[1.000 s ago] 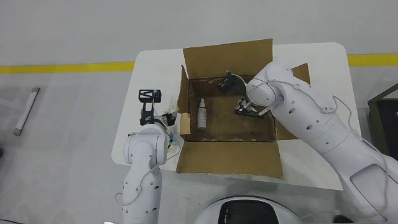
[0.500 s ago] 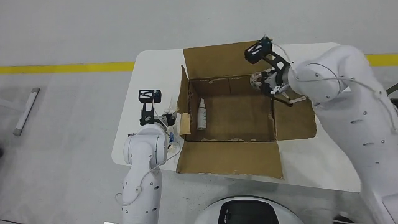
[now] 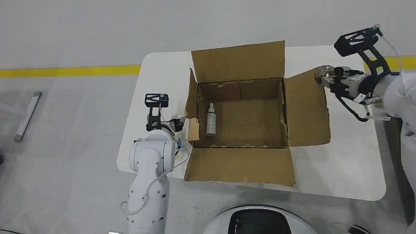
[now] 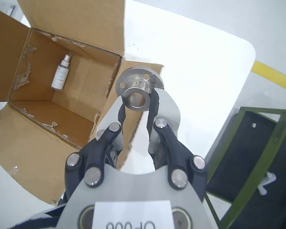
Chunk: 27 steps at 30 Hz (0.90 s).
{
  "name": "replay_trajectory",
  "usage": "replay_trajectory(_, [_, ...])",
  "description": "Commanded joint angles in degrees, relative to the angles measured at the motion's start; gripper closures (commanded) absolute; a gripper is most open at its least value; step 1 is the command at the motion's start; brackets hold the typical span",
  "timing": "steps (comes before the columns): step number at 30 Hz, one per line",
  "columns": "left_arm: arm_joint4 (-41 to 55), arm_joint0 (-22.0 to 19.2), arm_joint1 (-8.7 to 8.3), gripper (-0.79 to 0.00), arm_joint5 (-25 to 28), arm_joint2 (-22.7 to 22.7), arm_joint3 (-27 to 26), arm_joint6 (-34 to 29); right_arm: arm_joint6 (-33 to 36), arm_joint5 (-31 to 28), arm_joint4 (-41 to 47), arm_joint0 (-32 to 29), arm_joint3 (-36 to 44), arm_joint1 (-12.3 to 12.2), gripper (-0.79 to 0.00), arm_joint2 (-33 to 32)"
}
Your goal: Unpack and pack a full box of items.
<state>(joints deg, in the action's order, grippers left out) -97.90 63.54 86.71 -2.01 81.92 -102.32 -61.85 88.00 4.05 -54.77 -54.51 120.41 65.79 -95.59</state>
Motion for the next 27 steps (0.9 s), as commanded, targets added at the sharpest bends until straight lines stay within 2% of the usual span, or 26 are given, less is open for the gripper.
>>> replay_trajectory(1, [0.0,0.0,0.00,-0.785,0.0,0.0,0.0,0.0,0.0,1.1,-0.9,-3.3,0.8,-0.5,0.000,-3.6])
replay_trajectory(5, [0.0,0.0,0.00,-0.785,0.0,0.0,0.0,0.0,0.0,4.4,-4.5,-10.2,-0.1,-1.5,0.000,-7.0])
replay_trajectory(9, [0.0,0.0,0.00,-0.785,0.0,0.0,0.0,0.0,0.0,8.3,-8.1,-14.9,-4.9,-2.2,0.000,-3.8])
replay_trajectory(13, [0.0,0.0,0.00,-0.785,0.0,0.0,0.0,0.0,0.0,12.1,-9.3,-14.9,-9.2,-2.6,0.000,1.4])
replay_trajectory(18, [0.0,0.0,0.00,-0.785,0.0,0.0,0.0,0.0,0.0,12.2,-9.6,-14.0,-14.9,-2.8,0.000,5.3])
replay_trajectory(27, [0.0,0.0,0.00,-0.785,0.0,0.0,0.0,0.0,0.0,12.2,-7.8,-13.3,-18.5,-2.8,0.000,8.6])
